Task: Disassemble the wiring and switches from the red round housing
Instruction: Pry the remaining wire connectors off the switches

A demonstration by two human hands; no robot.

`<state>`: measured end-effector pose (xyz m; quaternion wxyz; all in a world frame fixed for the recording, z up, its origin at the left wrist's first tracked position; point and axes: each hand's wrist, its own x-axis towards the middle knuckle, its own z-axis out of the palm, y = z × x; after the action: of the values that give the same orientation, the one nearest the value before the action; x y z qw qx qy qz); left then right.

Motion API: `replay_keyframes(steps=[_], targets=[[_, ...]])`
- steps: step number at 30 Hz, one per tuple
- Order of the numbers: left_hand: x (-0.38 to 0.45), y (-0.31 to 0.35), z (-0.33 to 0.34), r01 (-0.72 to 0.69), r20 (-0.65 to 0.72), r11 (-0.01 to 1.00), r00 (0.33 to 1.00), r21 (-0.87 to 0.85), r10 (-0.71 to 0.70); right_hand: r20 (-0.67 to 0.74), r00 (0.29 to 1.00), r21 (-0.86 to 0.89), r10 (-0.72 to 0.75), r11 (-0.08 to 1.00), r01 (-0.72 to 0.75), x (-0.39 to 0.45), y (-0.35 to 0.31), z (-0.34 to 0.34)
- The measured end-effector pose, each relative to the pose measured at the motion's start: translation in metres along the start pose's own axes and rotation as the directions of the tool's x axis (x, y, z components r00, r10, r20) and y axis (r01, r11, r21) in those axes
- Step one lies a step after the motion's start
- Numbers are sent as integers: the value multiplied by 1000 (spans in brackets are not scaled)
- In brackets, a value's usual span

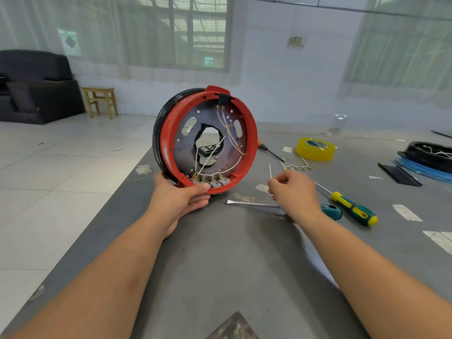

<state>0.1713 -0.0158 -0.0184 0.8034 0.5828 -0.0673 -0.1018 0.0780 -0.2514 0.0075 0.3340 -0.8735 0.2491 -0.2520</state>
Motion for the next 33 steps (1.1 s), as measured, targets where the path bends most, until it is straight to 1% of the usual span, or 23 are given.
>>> replay_keyframes(steps=[4,8,11,13,15,17,19,29,33], targets=[[2,-2,2,-19,-30,999,999,29,19,57,996,-136,75,988,-66,37,6,-10],[2,-4,3,-43,-54,998,998,45,45,94,984,-289,151,950,-118,82,8,-2],[3,-6,4,-63,-72,996,995,71,68,111,979,-392,170,913,-114,110,9,11],[4,-8,4,-76,-85,994,993,81,83,92,982,-472,166,875,-104,123,9,20],[6,-11,3,-91,-94,993,991,82,98,38,985,-489,167,863,-128,134,9,27],[7,-12,2,-97,-101,991,989,88,106,-13,987,-469,159,871,-147,144,8,33],[8,-14,1,-99,-106,990,988,100,109,-37,989,-471,140,871,-141,153,8,38],[9,-13,1,-95,-101,989,989,110,106,4,999,-585,52,810,-40,163,9,48],[8,-13,2,-92,-102,988,989,122,104,57,998,-619,-22,784,53,154,18,36]])
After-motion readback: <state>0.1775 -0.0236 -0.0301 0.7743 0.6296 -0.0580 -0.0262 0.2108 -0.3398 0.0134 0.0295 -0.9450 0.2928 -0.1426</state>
